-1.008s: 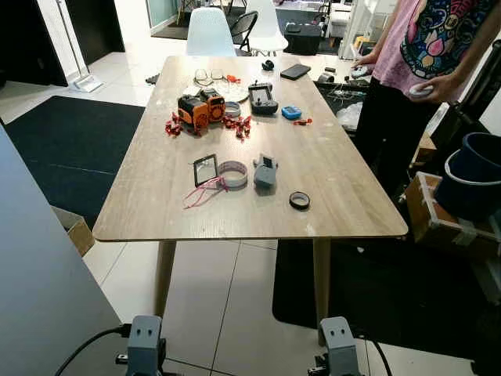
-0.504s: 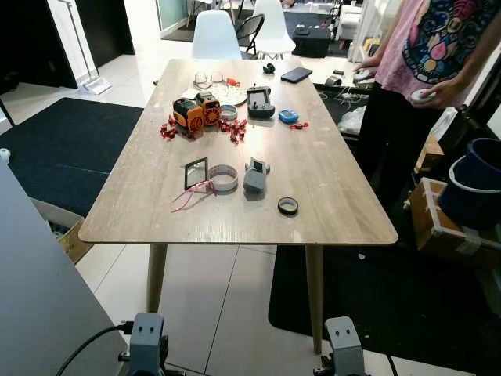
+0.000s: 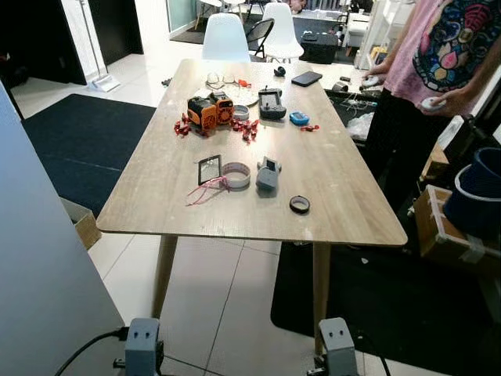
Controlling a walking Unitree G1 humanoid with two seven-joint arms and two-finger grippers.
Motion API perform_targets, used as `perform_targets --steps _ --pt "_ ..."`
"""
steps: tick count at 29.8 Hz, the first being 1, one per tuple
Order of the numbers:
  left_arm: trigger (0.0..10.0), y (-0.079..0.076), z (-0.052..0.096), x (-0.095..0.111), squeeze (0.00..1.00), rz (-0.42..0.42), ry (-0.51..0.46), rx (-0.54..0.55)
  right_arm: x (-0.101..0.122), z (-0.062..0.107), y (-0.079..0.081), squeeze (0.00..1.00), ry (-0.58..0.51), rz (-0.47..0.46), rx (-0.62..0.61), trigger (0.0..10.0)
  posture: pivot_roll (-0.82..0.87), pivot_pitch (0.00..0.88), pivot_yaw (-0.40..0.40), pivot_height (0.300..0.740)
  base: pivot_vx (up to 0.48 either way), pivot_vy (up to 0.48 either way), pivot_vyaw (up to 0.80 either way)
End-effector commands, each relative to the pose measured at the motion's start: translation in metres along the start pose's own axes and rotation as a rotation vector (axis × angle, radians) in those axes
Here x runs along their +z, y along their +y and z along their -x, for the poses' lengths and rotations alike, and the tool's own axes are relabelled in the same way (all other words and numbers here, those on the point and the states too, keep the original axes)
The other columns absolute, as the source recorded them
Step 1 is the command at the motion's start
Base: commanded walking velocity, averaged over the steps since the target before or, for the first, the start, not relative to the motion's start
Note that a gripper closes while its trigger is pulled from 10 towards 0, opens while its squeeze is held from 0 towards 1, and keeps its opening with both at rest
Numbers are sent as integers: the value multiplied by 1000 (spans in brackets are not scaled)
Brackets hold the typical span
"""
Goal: Hang keys on a hook
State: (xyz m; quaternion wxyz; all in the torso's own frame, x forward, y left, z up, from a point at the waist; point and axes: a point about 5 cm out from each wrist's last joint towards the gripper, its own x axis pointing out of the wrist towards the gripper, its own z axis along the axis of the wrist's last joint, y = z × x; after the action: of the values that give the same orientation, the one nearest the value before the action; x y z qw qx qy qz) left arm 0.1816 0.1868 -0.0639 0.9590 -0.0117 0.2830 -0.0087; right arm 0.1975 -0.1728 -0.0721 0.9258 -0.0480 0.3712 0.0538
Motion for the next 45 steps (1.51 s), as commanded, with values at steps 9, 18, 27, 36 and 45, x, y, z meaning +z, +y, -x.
perform_targets --steps 9,18,27,36,45 --pt "10000 0 -1 -2 0 -8 29 6 -3 1 -4 0 19 11 -3 10000 64 61 -46 740 0 0 0" --pt "10000 0 -4 1 0 -26 39 16 -3 1 -7 0 24 15 -5 10000 59 60 -47 740 0 0 0" --pt "10000 -6 -4 0 0 -73 48 -5 -2 1 -7 0 25 19 -1 10000 58 61 -51 740 0 -39 0" --pt "10000 -3 -5 -1 0 -65 59 23 -2 1 -7 0 23 17 -1 10000 57 61 -53 740 0 -427 0" --pt "10000 0 -4 -4 0 -52 89 37 -3 1 -7 0 27 16 -2 10000 57 61 -50 740 0 0 0"
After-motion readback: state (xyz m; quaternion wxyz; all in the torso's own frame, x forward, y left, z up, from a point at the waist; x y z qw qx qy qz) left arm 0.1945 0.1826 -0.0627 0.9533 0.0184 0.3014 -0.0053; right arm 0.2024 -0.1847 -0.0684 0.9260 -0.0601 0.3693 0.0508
